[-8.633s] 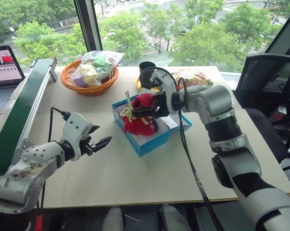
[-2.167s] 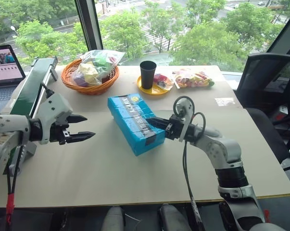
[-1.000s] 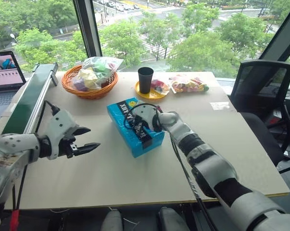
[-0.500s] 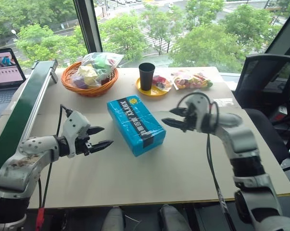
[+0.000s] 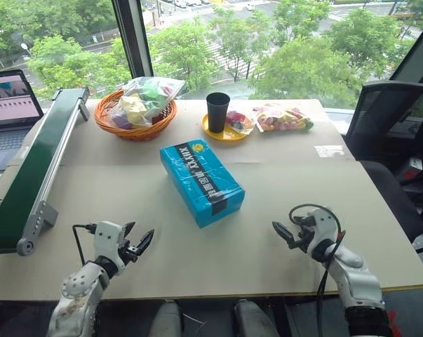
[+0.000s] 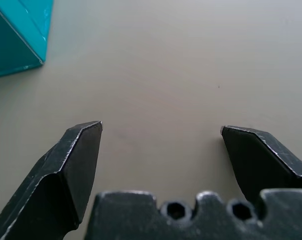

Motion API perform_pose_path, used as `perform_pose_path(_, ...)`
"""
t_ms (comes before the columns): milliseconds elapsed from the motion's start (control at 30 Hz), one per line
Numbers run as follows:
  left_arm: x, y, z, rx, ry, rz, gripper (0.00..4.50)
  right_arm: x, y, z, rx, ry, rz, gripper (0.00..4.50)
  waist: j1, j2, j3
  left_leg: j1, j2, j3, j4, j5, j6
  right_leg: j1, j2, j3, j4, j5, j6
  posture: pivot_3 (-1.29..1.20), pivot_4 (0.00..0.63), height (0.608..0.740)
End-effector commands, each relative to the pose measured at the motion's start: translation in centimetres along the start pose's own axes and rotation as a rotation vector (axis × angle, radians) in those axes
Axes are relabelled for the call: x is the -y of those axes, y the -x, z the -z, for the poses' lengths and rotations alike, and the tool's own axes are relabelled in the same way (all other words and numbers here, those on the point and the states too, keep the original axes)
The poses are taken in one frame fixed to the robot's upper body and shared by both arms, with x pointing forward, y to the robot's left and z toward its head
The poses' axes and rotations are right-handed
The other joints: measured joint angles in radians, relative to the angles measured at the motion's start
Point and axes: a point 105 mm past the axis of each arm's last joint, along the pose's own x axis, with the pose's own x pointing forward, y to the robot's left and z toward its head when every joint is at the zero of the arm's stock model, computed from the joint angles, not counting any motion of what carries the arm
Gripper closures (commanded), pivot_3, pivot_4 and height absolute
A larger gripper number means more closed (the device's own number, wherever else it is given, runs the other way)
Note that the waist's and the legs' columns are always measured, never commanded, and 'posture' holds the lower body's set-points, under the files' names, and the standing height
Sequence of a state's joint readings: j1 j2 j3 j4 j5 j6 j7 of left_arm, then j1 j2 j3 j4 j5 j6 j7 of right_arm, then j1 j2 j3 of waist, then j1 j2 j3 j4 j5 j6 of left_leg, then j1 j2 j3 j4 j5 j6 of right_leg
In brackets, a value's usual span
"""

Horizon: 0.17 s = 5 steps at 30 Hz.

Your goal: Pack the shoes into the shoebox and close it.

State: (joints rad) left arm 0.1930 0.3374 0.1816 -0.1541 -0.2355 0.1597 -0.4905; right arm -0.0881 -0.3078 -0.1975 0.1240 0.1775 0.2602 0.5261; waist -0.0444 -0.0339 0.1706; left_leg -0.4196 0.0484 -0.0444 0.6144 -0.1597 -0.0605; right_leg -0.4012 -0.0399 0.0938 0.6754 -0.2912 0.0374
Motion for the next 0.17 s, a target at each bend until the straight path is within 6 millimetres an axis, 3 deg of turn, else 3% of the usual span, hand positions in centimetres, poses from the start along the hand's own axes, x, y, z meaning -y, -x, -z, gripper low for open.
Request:
perform_pose_path(33,0.54,-0.46,0.09,0.057,-0.056,-0.072,1.17,-0.13,0.19,-0.14,0.072,0.059,0.073,0.02,0.001,0.0,-0.001,0.001,0.0,0.0,0.0,0.0,0.0,0.001,0.0,0.0,-0.001,0.0,0.001,0.0,0.15,0.734)
perform_pose_path(167,1.43,-1.06,0.42,0.069,-0.052,-0.09,1.17,-0.86,0.12,0.4,0.092,0.071,0.099,0.02,0.0,0.0,-0.001,0.008,0.0,0.0,-0.002,0.0,0.0,0.009,0.0,0.0,-0.004,-0.001,0.001,0.0,0.15,0.734)
